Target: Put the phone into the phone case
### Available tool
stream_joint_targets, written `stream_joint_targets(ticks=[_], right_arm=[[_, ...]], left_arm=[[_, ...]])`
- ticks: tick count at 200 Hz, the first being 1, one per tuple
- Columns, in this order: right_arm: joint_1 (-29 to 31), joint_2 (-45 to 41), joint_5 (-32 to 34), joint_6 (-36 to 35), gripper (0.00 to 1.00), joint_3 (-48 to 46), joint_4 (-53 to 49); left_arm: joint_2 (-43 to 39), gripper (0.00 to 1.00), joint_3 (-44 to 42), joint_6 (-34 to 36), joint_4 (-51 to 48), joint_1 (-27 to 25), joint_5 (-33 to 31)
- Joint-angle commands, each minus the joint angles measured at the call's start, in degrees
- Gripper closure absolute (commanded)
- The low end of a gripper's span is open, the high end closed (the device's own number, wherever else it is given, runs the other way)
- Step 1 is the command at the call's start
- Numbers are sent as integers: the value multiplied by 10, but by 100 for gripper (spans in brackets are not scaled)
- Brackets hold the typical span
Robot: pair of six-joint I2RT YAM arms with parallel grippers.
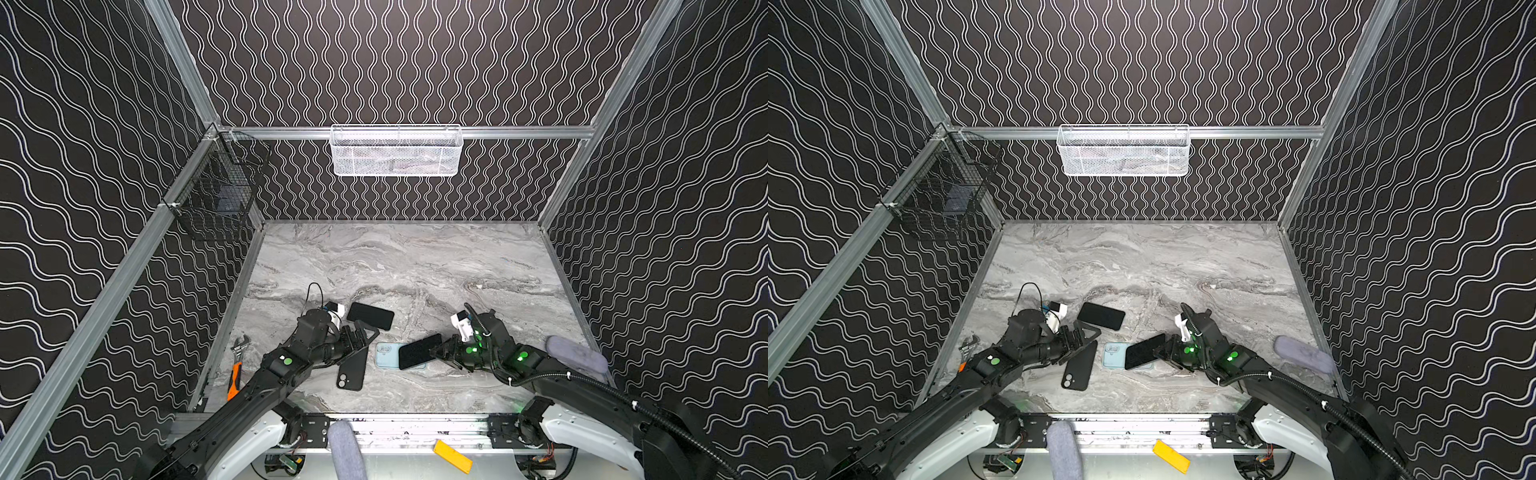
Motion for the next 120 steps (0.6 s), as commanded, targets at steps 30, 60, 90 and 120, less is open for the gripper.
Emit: stream_joint_targets(ticks=[30, 60, 90, 120], right_arm=[[9, 31, 26, 8, 100, 20, 49], [28, 55, 38, 9, 100, 27, 65], [42, 70, 65, 4, 100, 32, 70], [51, 89, 80, -5, 100, 32, 83]], left_arm=[[15, 3, -10, -16, 65, 0, 4], [14, 3, -25, -27, 78, -1, 5], [23, 3, -33, -34, 87, -2, 8], [30, 2, -38, -41, 100, -3, 10]])
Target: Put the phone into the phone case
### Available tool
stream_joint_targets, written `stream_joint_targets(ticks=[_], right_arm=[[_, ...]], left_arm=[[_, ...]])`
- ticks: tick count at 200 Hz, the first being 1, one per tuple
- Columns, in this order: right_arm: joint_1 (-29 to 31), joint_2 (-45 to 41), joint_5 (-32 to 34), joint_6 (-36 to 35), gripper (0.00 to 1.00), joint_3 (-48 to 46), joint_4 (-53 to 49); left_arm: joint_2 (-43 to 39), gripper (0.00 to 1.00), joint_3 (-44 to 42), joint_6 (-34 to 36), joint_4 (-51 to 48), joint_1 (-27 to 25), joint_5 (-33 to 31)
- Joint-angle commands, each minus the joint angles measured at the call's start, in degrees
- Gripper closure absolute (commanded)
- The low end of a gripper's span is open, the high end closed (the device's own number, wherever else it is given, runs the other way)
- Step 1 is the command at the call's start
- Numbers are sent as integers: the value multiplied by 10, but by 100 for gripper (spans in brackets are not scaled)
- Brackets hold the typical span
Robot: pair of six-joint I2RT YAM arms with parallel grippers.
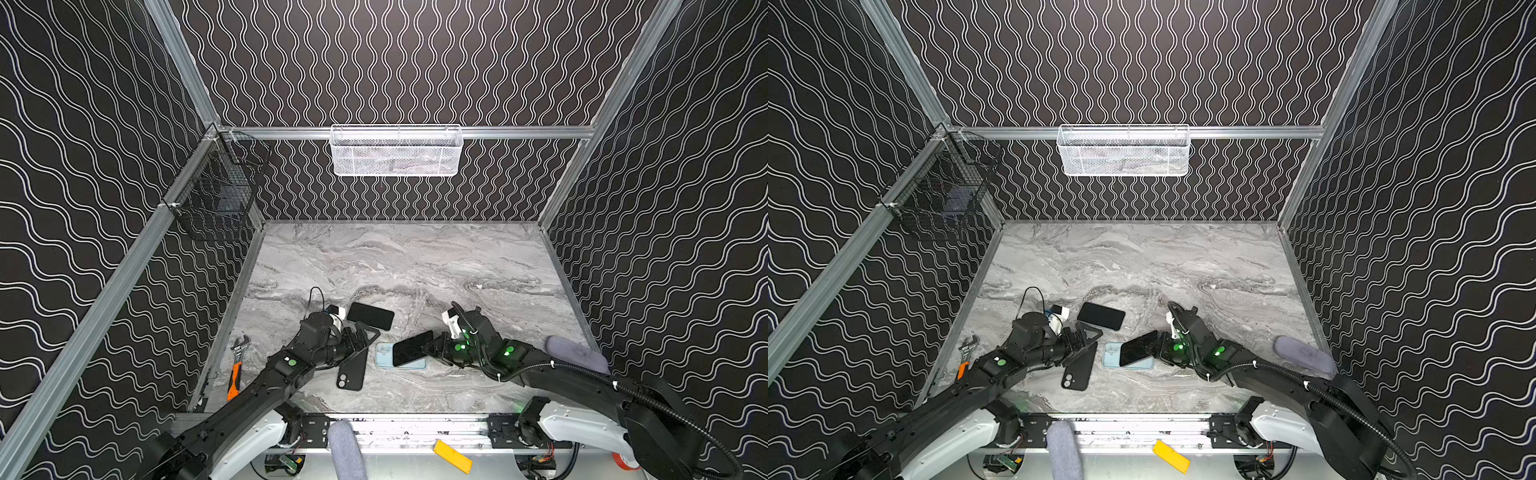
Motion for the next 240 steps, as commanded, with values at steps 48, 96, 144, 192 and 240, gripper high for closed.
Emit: stream_joint_targets(ticks=[48, 96, 144, 192, 240], right_arm=[[32, 24, 53, -16, 100, 2, 36], [34, 8, 74, -26, 100, -9, 7], [34, -2, 76, -26, 100, -18, 0], [34, -8, 75, -23, 100, -26, 9], [34, -17, 77, -21, 100, -31, 9]], left_arm=[[25, 2, -18, -25, 67, -7, 7], [53, 2, -13, -27, 83, -21, -5], [74, 2, -1, -33, 67, -40, -35], [133, 2, -15, -65, 130, -57, -50], [183, 2, 1, -73, 171, -78, -58]])
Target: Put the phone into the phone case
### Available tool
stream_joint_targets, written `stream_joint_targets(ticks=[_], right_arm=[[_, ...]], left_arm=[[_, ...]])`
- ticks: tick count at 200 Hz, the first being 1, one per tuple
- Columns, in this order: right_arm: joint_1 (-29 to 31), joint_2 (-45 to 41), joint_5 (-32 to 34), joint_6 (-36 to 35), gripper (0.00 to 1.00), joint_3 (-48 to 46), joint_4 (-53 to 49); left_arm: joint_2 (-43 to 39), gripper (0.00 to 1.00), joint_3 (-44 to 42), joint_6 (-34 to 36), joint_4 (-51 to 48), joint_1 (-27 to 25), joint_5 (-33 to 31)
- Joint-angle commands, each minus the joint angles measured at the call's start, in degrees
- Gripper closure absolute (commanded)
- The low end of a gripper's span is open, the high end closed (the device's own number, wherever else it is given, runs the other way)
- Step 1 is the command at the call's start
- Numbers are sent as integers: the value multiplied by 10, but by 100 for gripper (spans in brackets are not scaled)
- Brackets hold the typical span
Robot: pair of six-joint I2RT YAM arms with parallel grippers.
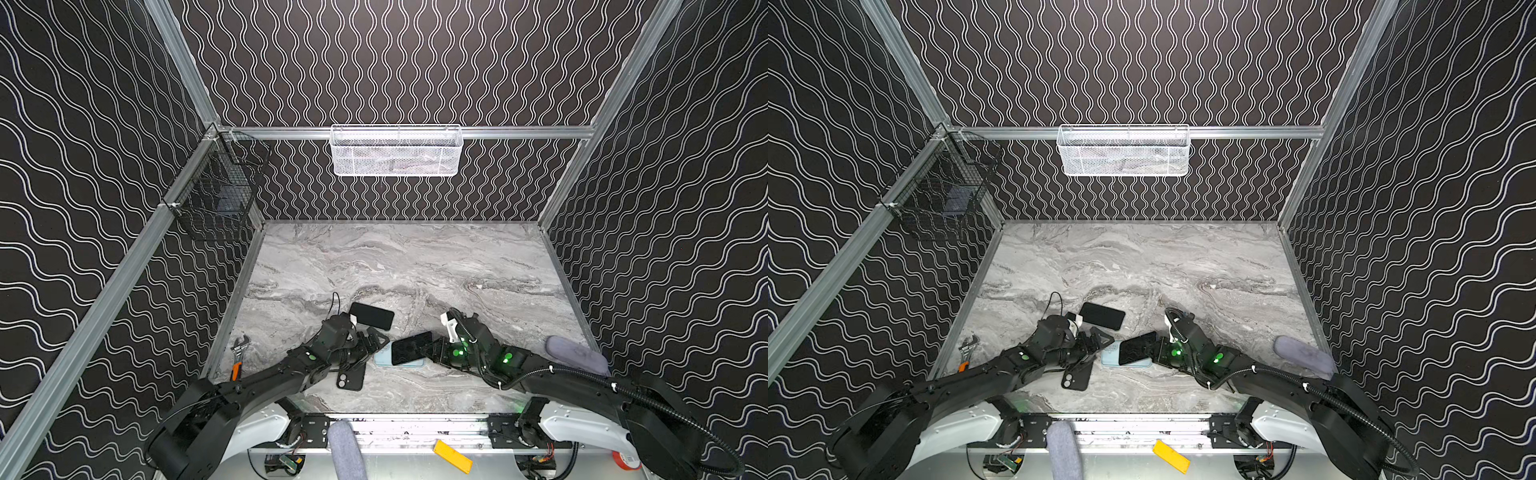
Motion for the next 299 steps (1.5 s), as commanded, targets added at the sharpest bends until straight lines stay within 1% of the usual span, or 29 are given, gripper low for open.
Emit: stream_joint_targets(ticks=[1, 64, 112, 175, 195, 241, 280, 299], right_arm=[[0, -4, 17, -1, 100, -3, -24], [1, 4, 15, 2, 100, -9, -14], [1, 47, 0, -1, 100, -5, 18], [1, 89, -21, -6, 100, -3, 43], [1, 83, -22, -17, 100, 0, 22], [0, 29, -9, -46, 100, 12, -50], [-1, 31, -34, -41, 100, -3, -31], [0, 19, -28, -34, 100, -11, -30]], left_arm=[[17, 2, 12, -10, 47, -8, -9], [55, 2, 23, -14, 62, -26, -16], [67, 2, 32, -23, 73, -44, -21], [68, 2, 42, -17, 68, -45, -26], [63, 2, 44, -11, 60, -45, -30], [47, 2, 59, 12, 19, -45, -49], [74, 2, 85, 28, 23, -45, -44], [87, 2, 90, 25, 33, -45, -38]])
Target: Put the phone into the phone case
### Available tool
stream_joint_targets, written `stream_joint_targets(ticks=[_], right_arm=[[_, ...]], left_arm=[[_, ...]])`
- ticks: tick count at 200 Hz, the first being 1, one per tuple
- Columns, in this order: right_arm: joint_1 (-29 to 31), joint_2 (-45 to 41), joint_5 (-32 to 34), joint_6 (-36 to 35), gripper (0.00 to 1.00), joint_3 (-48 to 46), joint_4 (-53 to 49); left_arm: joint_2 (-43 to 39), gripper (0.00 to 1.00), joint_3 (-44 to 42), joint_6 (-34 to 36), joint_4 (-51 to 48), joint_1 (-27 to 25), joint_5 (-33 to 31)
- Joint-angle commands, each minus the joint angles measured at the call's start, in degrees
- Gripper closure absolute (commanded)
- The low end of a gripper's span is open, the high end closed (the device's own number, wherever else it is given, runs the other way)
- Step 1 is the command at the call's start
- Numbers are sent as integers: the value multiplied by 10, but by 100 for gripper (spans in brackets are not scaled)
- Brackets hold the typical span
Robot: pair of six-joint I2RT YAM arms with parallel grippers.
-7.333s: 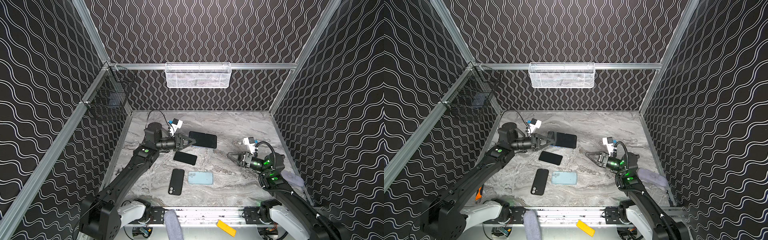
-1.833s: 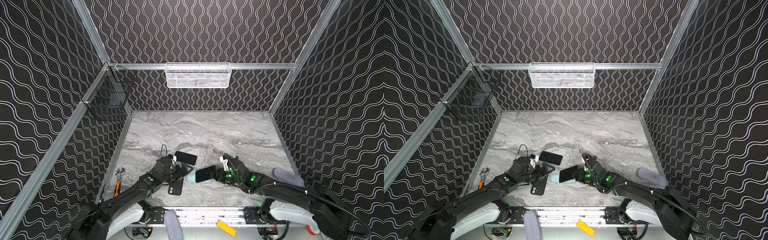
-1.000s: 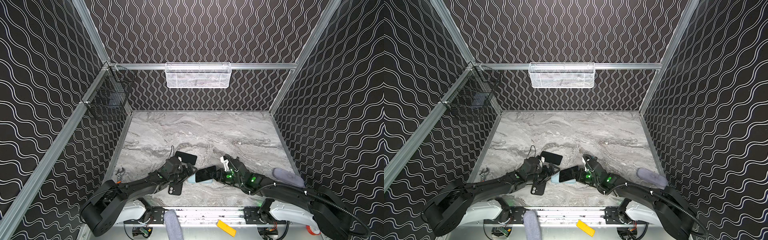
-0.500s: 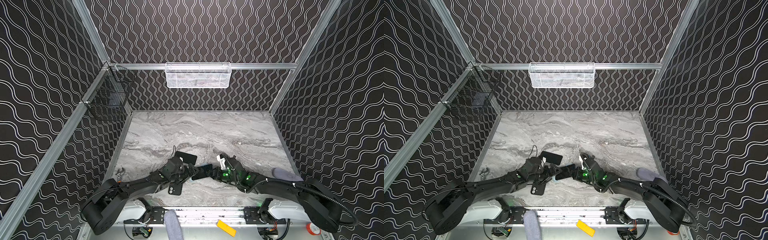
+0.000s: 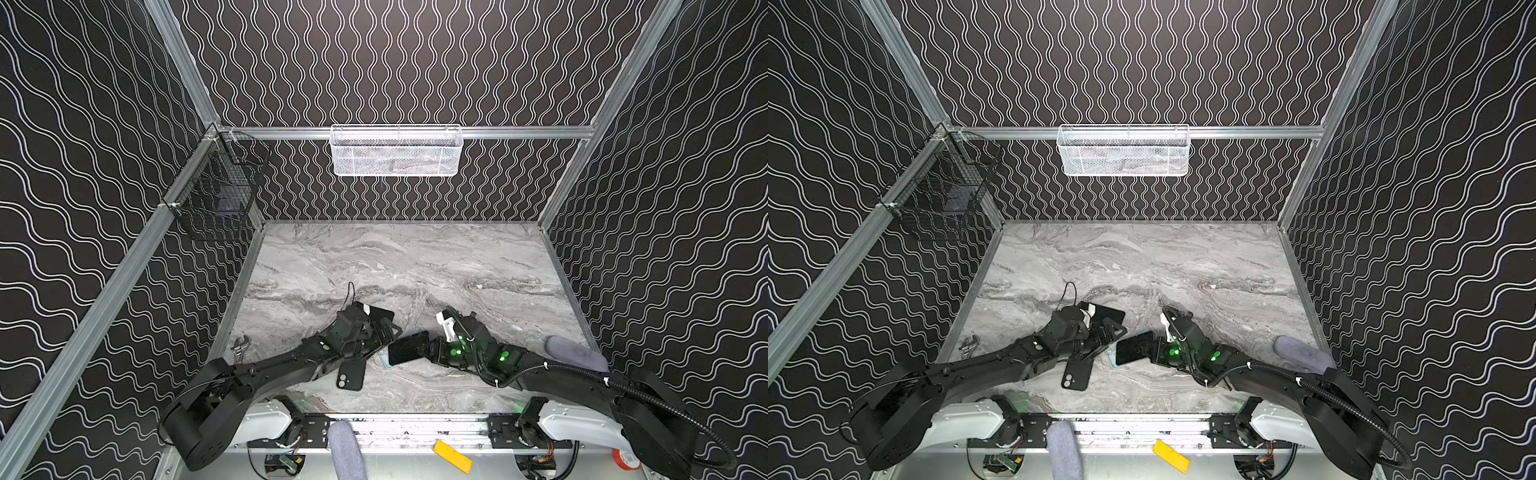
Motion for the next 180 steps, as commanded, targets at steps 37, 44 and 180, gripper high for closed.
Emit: stream_joint_targets(ticks=[37, 44, 180], right_arm=[[1, -40, 20, -5, 100, -8, -93], [1, -42, 24, -7, 100, -7, -96], [-27, -110, 18, -88, 100, 40, -169]], left_arm=[[-50, 2, 12, 2, -74, 0, -21], [-73, 2, 13, -1, -102, 0, -32], [-52, 2, -34, -113, -16, -61, -57]])
